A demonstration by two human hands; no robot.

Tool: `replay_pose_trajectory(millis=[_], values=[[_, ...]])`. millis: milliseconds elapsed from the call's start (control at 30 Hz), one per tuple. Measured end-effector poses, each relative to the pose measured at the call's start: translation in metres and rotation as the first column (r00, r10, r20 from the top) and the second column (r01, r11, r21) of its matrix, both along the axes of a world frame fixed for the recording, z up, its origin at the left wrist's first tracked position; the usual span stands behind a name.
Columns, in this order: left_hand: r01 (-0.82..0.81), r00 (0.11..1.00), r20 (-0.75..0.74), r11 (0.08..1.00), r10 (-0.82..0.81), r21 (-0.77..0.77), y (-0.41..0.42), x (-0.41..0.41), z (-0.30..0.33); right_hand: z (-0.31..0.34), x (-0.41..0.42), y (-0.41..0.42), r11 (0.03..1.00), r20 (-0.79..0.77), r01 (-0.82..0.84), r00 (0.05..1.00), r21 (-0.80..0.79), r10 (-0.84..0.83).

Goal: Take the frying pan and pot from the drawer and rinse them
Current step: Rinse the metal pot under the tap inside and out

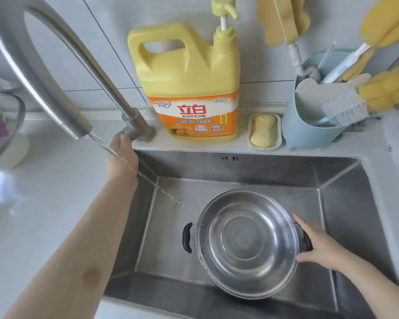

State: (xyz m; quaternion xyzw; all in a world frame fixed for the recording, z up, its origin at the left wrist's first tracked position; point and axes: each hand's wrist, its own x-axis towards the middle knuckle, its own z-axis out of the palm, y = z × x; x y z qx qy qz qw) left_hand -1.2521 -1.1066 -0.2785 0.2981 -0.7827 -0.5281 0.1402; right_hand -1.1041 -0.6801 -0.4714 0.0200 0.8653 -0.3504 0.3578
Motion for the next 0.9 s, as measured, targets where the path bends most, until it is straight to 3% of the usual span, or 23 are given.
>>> replay_pose_trajectory(millis=[167, 233, 300, 367, 433, 467, 533, 700, 900], values=[[0.066, 0.997, -0.027, 0.998, -0.066, 0.003, -0.001, 0.014, -0.003, 0.006, -0.001, -0.002, 0.999, -0.008, -0.037, 0.999, 0.023, 0.037], [0.141, 0.988, -0.042, 0.986, -0.145, -0.092, -0.002, 0.037, -0.013, 0.008, 0.001, -0.003, 0.999, -0.011, -0.047, 0.999, 0.026, 0.048], [0.315, 0.949, 0.103, 0.922, -0.299, -0.224, 0.003, 0.068, -0.041, 0.010, 0.004, -0.004, 0.999, -0.009, -0.045, 0.999, 0.024, 0.046], [0.607, 0.762, 0.393, 0.779, -0.515, -0.155, 0.012, 0.102, -0.083, 0.010, 0.008, -0.004, 0.999, 0.005, -0.041, 0.999, 0.023, 0.041], [0.808, 0.446, 0.646, 0.589, -0.620, 0.007, 0.018, 0.130, -0.124, 0.009, 0.011, -0.004, 0.999, 0.003, -0.043, 0.999, 0.027, 0.043], [0.855, 0.333, 0.707, 0.516, -0.624, 0.053, 0.016, 0.139, -0.140, 0.009, 0.013, -0.005, 0.999, -0.005, -0.045, 0.999, 0.027, 0.046], [0.896, 0.219, 0.741, 0.432, -0.635, 0.105, 0.014, 0.144, -0.155, 0.008, 0.015, -0.007, 0.999, -0.027, -0.040, 0.999, 0.021, 0.040], [0.925, 0.161, 0.696, 0.353, -0.700, 0.141, 0.015, 0.135, -0.170, 0.006, 0.016, -0.007, 1.000, -0.052, -0.012, 0.999, -0.017, 0.011], [0.957, 0.174, 0.687, 0.286, -0.705, 0.051, 0.024, 0.132, -0.179, 0.011, 0.016, -0.011, 0.999, -0.067, -0.033, 0.997, 0.024, 0.034]])
